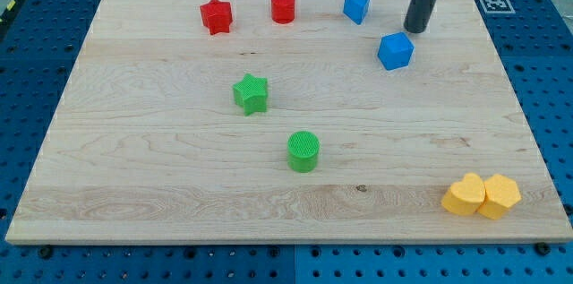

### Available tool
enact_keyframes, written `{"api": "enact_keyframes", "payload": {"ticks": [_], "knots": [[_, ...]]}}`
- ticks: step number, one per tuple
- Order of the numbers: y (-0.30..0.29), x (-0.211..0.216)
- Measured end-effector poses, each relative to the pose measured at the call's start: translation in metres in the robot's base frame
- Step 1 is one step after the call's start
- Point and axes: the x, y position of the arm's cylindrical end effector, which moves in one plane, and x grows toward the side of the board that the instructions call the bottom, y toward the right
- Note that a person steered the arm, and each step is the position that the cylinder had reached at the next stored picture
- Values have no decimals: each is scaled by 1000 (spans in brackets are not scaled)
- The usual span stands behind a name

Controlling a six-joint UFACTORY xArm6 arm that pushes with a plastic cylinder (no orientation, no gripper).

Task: Nudge the blue cube a bit down

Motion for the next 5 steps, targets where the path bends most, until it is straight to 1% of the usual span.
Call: {"api": "enact_keyframes", "payload": {"ticks": [2, 3, 4, 5], "knots": [[-11, 1], [-19, 20], [-19, 29], [-19, 29]]}}
